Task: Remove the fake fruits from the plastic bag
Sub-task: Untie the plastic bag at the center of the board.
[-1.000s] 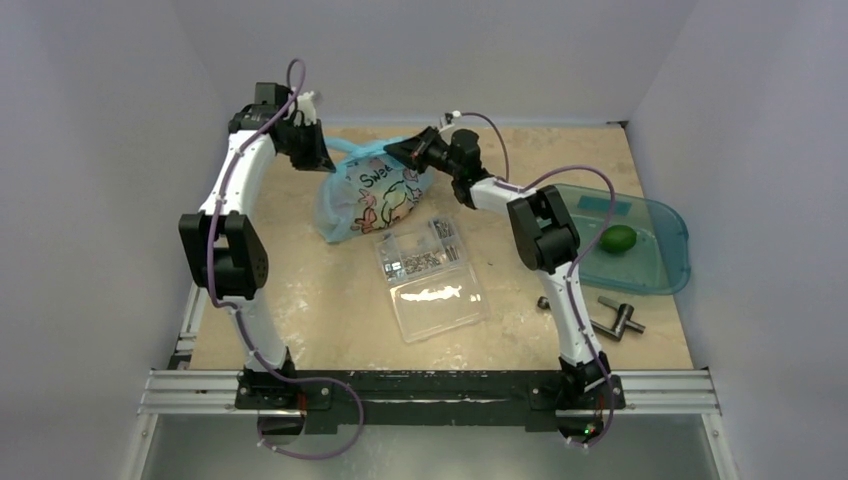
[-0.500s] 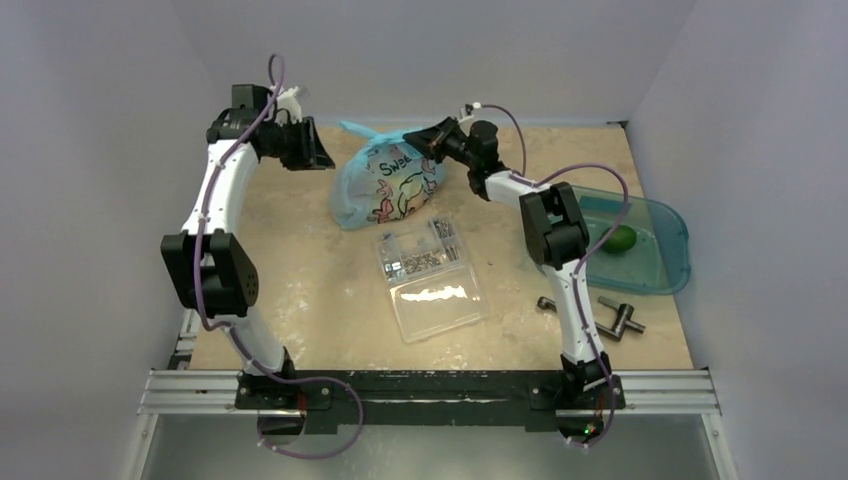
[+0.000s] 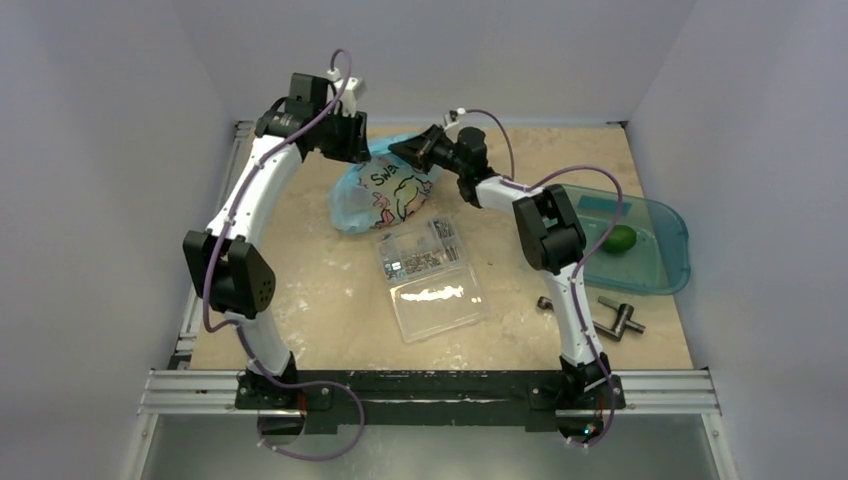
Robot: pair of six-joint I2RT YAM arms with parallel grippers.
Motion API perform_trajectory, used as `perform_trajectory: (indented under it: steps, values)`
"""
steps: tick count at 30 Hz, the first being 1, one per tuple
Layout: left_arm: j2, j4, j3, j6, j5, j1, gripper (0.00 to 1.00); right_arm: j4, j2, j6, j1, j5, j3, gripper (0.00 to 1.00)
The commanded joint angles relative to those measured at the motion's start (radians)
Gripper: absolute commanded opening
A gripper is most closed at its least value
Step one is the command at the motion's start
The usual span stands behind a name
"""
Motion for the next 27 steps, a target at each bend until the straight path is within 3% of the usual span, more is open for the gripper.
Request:
perform_trajectory:
  steps: [1, 12, 27]
  values:
    - [0.03, -0.033, 0.054, 0.043, -0.171, 0.001, 0.43, 0.046, -0.073, 0.004, 0.013, -0.032, -0.009, 0.0]
    - [0.093, -0.057, 0.092, 0.011, -0.121, 0.0, 0.43, -0.02, -0.078, -0.042, 0.049, -0.023, 0.015, 0.0]
    - [0.161, -0.097, 0.109, 0.041, -0.191, 0.0, 0.42, -0.012, -0.081, -0.037, 0.074, 0.01, 0.023, 0.0]
